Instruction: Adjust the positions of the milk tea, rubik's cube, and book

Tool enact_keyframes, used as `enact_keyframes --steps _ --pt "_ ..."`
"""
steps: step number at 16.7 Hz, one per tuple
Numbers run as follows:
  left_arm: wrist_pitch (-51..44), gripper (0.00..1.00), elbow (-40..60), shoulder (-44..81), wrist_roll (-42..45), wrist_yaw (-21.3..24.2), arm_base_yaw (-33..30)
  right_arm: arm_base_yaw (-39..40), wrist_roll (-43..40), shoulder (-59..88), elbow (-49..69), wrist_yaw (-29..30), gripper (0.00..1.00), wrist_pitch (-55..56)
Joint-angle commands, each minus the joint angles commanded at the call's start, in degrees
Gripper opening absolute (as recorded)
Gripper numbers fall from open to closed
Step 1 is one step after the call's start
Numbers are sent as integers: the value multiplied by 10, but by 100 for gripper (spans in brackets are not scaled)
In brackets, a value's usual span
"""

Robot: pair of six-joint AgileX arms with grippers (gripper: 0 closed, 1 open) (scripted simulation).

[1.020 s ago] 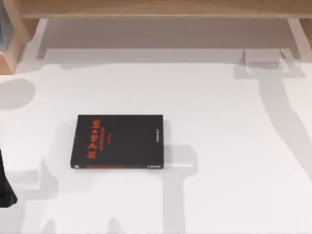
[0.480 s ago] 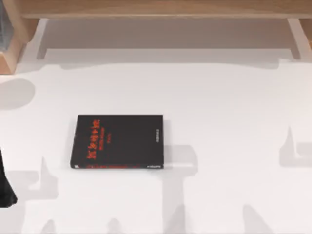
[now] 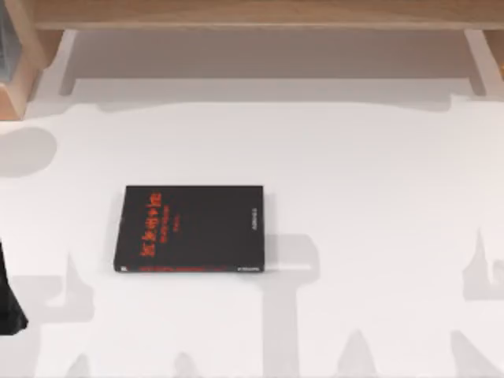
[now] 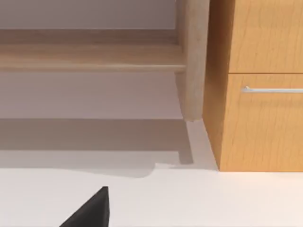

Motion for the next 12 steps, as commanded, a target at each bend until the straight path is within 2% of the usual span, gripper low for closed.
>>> enact_keyframes --steps 2,3,6,9,12 --pt "0 100 0 0 0 0 0 0 0 0 0 0 100 0" --pt "2 100 10 89 0 0 8 0 0 0 0 0 100 0" --pt "14 100 27 106 -1 4 11 0 0 0 0 0 100 0" --pt "57 100 87 178 -3 20 23 0 0 0 0 0 100 0" --pt "120 100 172 304 -4 42 40 0 0 0 0 0 100 0"
